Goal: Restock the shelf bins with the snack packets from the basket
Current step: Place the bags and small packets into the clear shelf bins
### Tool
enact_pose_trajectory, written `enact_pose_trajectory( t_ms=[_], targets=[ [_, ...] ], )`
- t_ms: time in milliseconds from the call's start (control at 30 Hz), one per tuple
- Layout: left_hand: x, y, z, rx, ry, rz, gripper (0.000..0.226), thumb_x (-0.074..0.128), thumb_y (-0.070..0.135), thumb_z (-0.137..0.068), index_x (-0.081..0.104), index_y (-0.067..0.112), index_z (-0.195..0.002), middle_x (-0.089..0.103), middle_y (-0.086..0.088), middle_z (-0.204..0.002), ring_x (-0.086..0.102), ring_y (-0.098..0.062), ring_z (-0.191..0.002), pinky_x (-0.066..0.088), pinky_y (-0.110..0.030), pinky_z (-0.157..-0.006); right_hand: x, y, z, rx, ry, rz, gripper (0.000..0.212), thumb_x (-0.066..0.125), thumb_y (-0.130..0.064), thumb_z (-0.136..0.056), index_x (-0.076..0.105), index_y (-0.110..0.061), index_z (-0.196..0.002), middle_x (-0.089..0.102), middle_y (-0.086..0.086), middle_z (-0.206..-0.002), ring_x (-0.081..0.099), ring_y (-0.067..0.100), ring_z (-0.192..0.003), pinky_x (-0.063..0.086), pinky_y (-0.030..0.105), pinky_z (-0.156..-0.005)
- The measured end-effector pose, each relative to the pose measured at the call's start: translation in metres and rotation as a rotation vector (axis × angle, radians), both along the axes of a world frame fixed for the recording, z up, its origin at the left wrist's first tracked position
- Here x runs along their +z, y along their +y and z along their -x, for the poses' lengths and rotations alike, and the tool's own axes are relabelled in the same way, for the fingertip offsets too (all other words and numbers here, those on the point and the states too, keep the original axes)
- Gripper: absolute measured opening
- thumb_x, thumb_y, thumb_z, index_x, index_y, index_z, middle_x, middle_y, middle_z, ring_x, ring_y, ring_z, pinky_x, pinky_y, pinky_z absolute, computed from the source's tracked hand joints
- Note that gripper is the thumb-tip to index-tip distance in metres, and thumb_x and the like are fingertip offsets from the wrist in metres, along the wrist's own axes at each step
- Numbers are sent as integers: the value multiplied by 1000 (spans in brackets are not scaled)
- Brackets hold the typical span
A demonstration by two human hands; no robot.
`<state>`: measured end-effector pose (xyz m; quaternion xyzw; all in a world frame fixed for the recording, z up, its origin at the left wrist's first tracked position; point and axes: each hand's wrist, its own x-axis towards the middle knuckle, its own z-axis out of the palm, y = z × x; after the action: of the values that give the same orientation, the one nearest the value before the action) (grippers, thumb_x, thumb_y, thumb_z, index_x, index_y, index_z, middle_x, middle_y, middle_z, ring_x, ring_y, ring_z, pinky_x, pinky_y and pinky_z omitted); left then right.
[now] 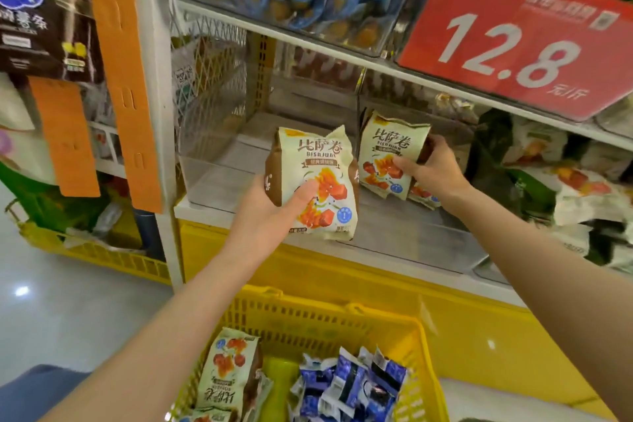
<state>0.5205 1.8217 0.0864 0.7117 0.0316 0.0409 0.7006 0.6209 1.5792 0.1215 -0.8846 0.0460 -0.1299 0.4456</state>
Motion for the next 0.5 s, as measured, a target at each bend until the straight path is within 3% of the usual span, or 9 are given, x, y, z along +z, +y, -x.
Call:
enact_pose_trajectory(
  t_ms=[67,167,333,500],
  targets=[
    [3,0,-9,11,-4,28,27,64,52,-74,49,38,-92,64,17,-94,62,1,-84,43,-3,-47,-12,-2,-16,53,130,17,62,68,-14,-84,35,-6,-135,55,8,-131,58,13,-105,53,23,-76],
    [4,-1,-19,8,-2,49,27,63,53,-74,48,38,-90,63,18,-93,62,1,-84,45,-8,-52,-25,-8,-34,39,244,279,55,68,-22,-84,45,-8,-132,56,11,-132,55,26,-118,47,37,-96],
    [3,-6,-26,0,-10,124,29,66,50,-74,51,35,-94,65,17,-91,64,3,-76,43,-4,-47,-24,-11,-46,9,117,298,48,70,-20,-82,51,-11,-125,62,10,-124,60,25,-110,45,20,-68],
    [4,-10,-27,-2,-31,148,33,66,49,-74,51,34,-99,64,16,-91,63,2,-75,43,-4,-46,-37,-16,-42,63,344,10,50,63,-11,-87,40,-11,-131,57,13,-129,60,27,-109,53,19,-50]
  ],
)
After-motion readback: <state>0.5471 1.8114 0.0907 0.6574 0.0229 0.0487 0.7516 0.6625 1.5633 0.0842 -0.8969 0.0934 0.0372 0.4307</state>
